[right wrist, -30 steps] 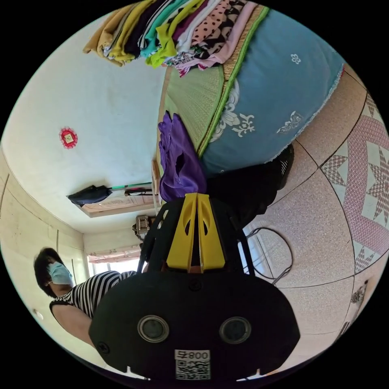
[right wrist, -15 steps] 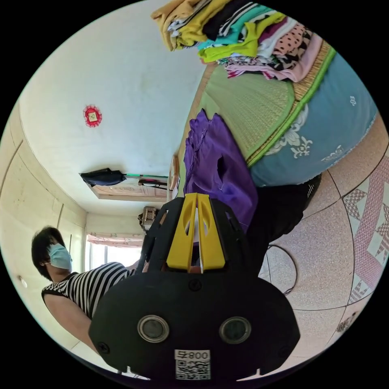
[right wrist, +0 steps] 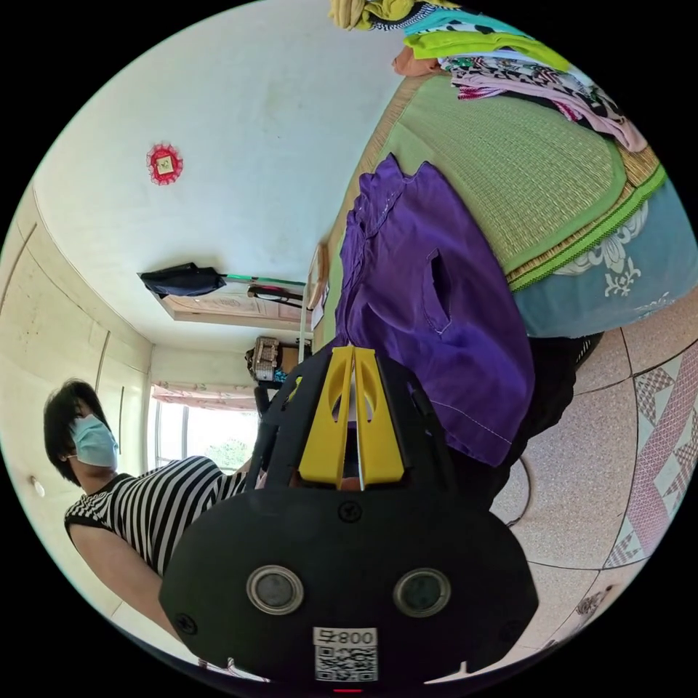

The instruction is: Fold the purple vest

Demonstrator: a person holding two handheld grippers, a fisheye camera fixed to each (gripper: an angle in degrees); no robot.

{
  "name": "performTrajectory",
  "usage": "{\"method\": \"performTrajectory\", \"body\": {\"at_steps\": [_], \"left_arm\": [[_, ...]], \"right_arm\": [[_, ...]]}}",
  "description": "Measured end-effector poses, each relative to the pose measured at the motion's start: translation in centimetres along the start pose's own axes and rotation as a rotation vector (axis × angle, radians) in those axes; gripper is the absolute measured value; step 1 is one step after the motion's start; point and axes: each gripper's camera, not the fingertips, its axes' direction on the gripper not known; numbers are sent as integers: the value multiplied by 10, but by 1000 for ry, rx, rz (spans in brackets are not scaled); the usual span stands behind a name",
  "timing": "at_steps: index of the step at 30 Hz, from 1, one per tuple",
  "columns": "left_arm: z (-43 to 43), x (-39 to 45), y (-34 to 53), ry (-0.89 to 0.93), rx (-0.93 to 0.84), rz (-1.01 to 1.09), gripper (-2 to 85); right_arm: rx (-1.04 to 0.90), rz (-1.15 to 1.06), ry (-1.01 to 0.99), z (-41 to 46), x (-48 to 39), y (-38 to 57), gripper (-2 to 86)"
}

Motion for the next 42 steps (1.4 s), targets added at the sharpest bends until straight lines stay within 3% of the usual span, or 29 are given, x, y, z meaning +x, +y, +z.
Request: {"method": "performTrajectory", "body": {"at_steps": [2, 4, 7, 9, 12, 18, 23, 28, 31, 37, 42], "left_arm": [[14, 33, 2, 96, -80, 113, 3], [51, 78, 10, 208, -292, 258, 3], [96, 123, 25, 142, -519, 398, 3], [108, 138, 24, 133, -542, 407, 3], [106, 150, 7, 215, -481, 360, 5], [82, 142, -55, 20, -284, 212, 3], [82, 133, -112, -194, -190, 56, 1], [117, 138, -158, -420, -254, -25, 1], [129, 150, -176, -451, -249, -16, 1], [141, 175, -226, -466, -225, 11, 1], [150, 188, -277, -485, -210, 16, 1]], "right_arm": [[-5, -10, 1, 9, -13, -7, 0], [-14, -16, 12, 16, -24, -13, 0], [-27, -22, 32, 31, -42, -23, 0], [-32, -24, 33, 40, -54, -30, 0], [-54, -37, 57, 60, -78, -45, 0], [-134, -74, 204, 123, -136, -102, 0], [-178, -150, 572, 204, -205, -169, 0], [-272, -277, 973, 296, -247, -212, 0], [-375, -309, 1169, 352, -252, -226, -2], [-307, -561, 1360, 412, -299, -234, -1], [-239, -454, 1243, 417, -325, -286, 0]]}}
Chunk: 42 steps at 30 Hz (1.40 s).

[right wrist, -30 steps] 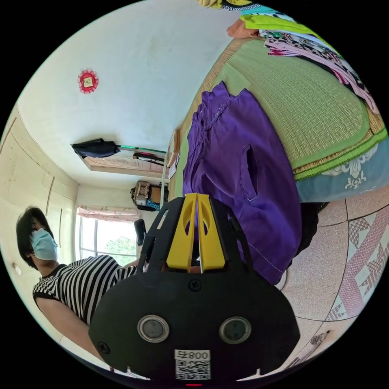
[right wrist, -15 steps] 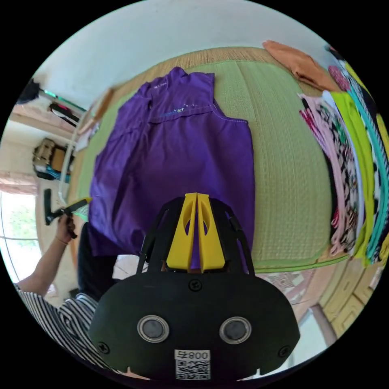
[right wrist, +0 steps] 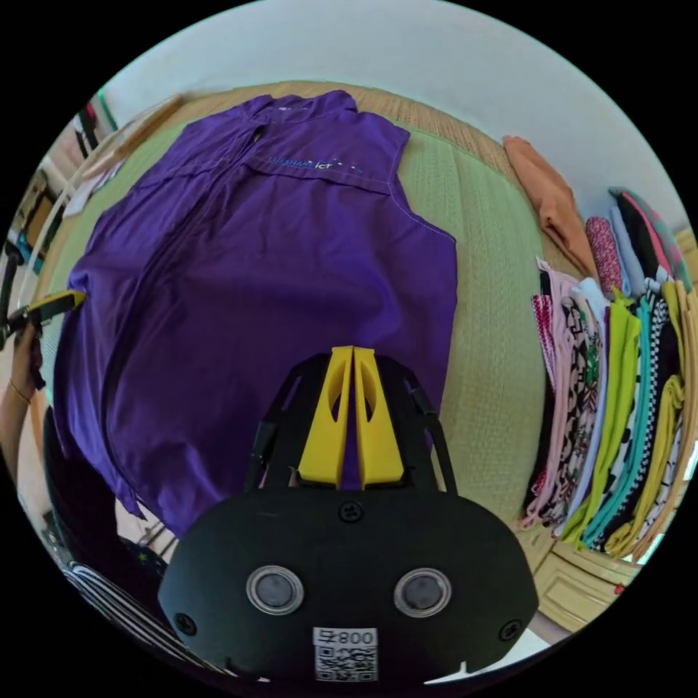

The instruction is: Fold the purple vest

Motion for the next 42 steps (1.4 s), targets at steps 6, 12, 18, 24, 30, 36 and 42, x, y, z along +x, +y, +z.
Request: {"method": "performTrajectory", "body": {"at_steps": [6, 12, 18, 24, 30, 36, 42], "left_arm": [[-10, 18, -42, -24, 5, -26, 3], [-31, 57, -43, 122, 97, 41, 19], [-18, 132, -66, 270, 61, 215, 53], [-1, 181, -99, 198, 3, 306, 66], [-10, 181, -118, 348, 67, 268, 66], [11, 195, -131, 476, -37, 265, 53], [18, 222, -153, 553, -37, 288, 18]], "right_arm": [[-23, 79, -222, -20, 32, -41, 1], [96, 68, -302, -67, 25, -58, 3], [157, -63, -331, -101, -29, -130, 20], [112, -179, -372, -108, -79, -204, 70], [72, -168, -336, -105, -95, -257, 85], [0, -155, -309, -98, -97, -291, 63], [0, -171, -288, -108, -77, -308, 15]]}}
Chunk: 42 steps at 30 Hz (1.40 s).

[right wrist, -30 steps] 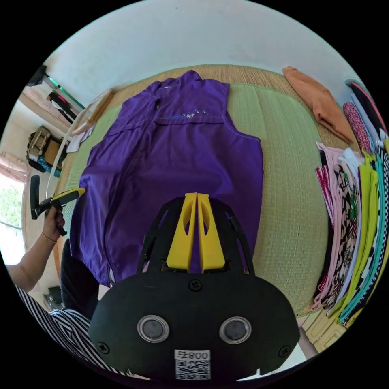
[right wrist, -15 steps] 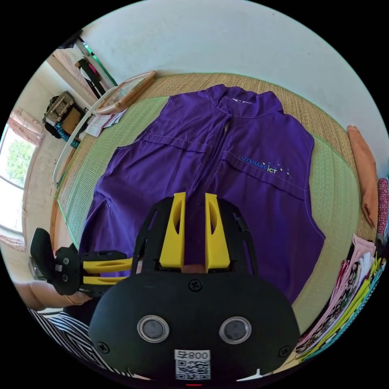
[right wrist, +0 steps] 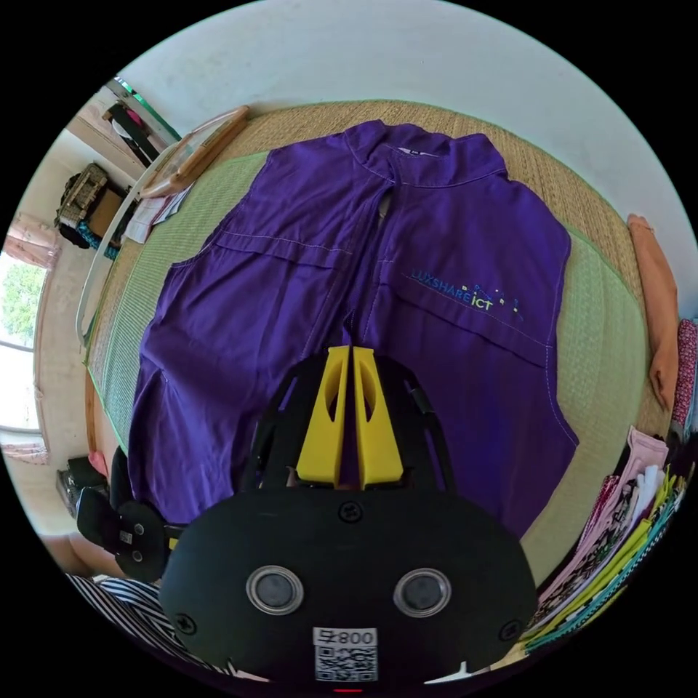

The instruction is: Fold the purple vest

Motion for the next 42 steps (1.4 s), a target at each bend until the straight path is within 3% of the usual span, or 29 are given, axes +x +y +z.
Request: {"method": "performTrajectory", "body": {"at_steps": [3, 6, 11, 18, 25, 32, 37, 42], "left_arm": [[7, 15, -20, 14, -3, 66, 15], [10, 21, -31, 4, 0, 91, 23], [-14, 7, -31, -39, 85, 39, 46], [-24, -11, -26, -221, 85, -32, 74], [13, 13, -20, -47, -18, 58, 59], [51, 54, -38, 87, -46, 196, 31], [73, 72, -38, 80, -99, 262, 53], [19, 48, -1, -41, 43, 126, 66]], "right_arm": [[1, 39, 31, -9, 23, -3, 8], [-5, 78, -74, -13, 47, -5, 6], [37, 60, -83, -25, 50, -6, 7], [198, 39, -23, -65, 39, -34, 57], [20, -31, 112, -16, 28, -94, 67], [29, -11, 232, -46, 86, -80, 49], [-64, 117, 207, -40, 156, -64, 52], [127, 246, 107, -69, 185, -36, 41]]}}
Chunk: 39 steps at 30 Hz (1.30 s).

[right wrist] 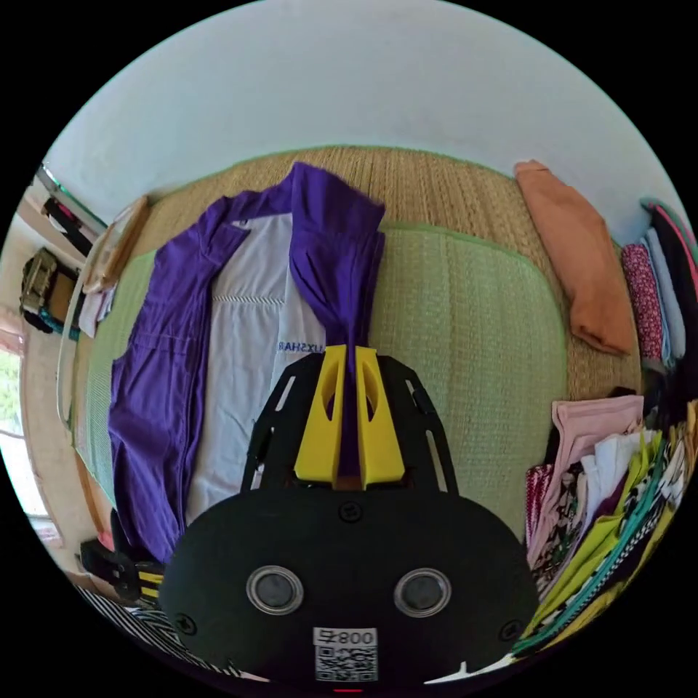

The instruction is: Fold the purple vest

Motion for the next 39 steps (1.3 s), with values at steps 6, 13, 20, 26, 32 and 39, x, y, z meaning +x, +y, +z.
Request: {"method": "performTrajectory", "body": {"at_steps": [6, 13, 20, 26, 32, 39], "left_arm": [[-23, -19, 48, -246, -58, -116, 83], [-4, -14, 59, -277, -93, -94, 83], [0, -22, 79, -334, -80, -68, 51], [-6, -47, 100, -250, -46, -117, 23], [-20, -63, 122, -192, 5, -111, 10], [-39, -75, 128, -140, 82, -29, 10]], "right_arm": [[170, -109, -241, -23, -25, 20, 64], [47, -130, -365, 50, -67, -40, 75], [-33, -73, -398, 101, -71, -84, 78], [-41, -33, -409, 118, -64, -88, 33], [31, -139, -460, 86, -72, -85, 9], [145, -198, -443, 44, -71, -94, 5]]}}
